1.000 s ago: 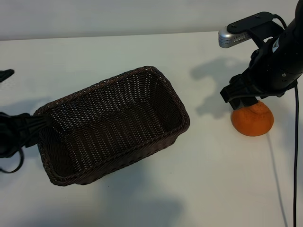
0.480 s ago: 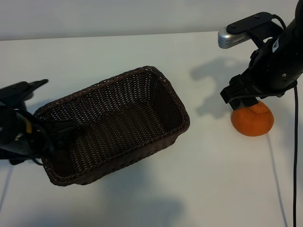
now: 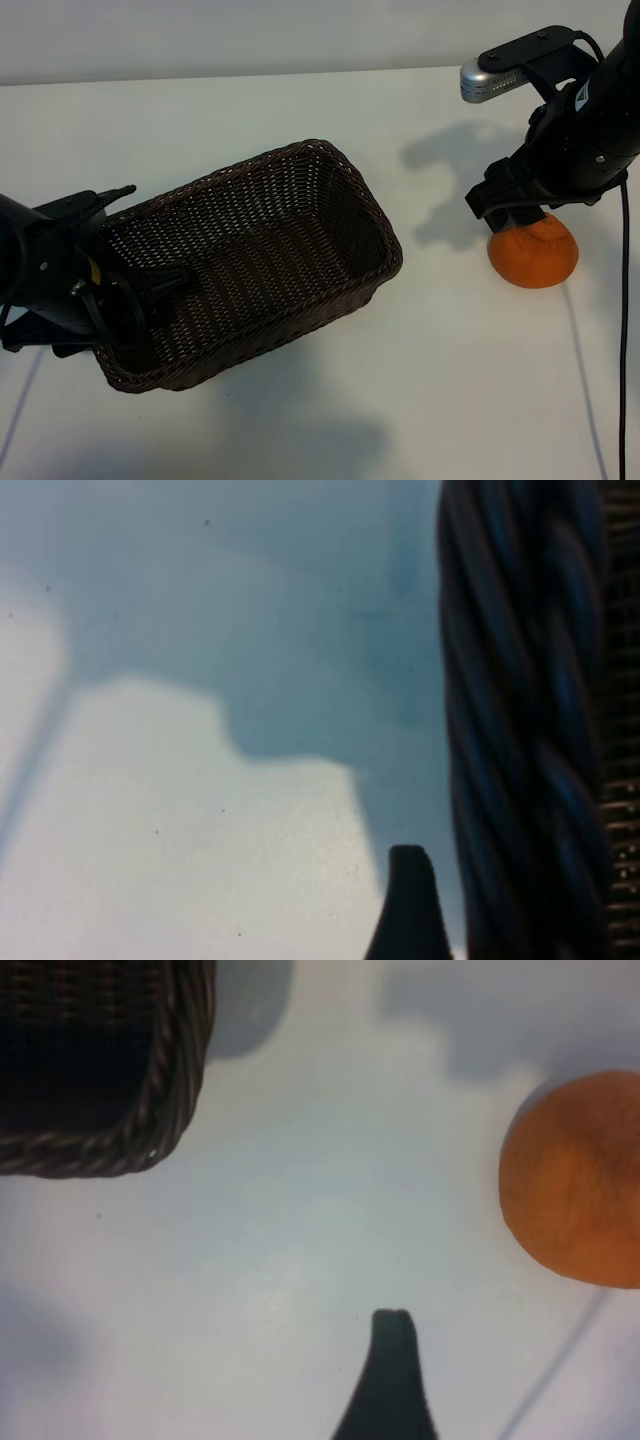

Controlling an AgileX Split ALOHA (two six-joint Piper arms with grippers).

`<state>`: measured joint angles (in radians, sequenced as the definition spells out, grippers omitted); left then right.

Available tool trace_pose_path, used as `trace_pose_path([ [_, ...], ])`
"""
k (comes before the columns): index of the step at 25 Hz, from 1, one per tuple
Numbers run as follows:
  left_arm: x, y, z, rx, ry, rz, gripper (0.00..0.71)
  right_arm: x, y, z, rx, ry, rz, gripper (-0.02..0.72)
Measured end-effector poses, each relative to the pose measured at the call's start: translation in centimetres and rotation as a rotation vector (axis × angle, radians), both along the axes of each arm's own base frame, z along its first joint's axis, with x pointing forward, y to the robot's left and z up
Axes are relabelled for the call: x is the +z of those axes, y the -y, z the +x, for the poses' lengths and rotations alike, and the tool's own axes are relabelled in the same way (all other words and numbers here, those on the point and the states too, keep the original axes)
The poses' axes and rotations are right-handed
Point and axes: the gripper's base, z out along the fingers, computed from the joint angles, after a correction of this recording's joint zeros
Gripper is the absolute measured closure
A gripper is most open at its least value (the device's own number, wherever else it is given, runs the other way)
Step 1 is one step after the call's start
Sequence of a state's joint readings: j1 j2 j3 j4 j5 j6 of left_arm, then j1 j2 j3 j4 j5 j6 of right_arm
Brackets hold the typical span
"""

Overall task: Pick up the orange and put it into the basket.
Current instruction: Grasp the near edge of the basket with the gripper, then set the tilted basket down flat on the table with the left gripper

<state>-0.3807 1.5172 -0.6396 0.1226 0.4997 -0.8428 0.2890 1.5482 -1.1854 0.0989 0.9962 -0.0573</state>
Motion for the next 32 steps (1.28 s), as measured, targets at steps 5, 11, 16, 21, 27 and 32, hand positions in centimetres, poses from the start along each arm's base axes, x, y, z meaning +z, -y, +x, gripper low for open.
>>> trace_pose_path([
  [5,-0.8,0.1,0.1,-0.011,-0.032,0.011,0.150,0.0,0.0,0.0,0.001,0.000,0.000,0.133],
  [11,-1.0,0.2,0.1,-0.023,-0.043,0.006,0.158,0.0,0.0,-0.1,0.002,-0.006,-0.002,0.132],
  [16,-1.0,0.2,0.1,-0.023,-0.043,0.006,0.258,0.0,0.0,-0.1,0.002,-0.007,-0.002,0.132],
  [21,-1.0,0.2,0.1,-0.019,-0.038,0.000,0.423,0.0,0.0,-0.1,0.002,-0.008,-0.002,0.133],
  [27,-1.0,0.3,0.2,-0.011,-0.028,-0.013,0.456,0.0,0.0,-0.1,0.005,-0.007,-0.003,0.133],
  [32,0.0,0.3,0.2,-0.011,0.019,-0.033,0.499,0.0,0.0,-0.1,0.005,-0.007,-0.003,0.133],
])
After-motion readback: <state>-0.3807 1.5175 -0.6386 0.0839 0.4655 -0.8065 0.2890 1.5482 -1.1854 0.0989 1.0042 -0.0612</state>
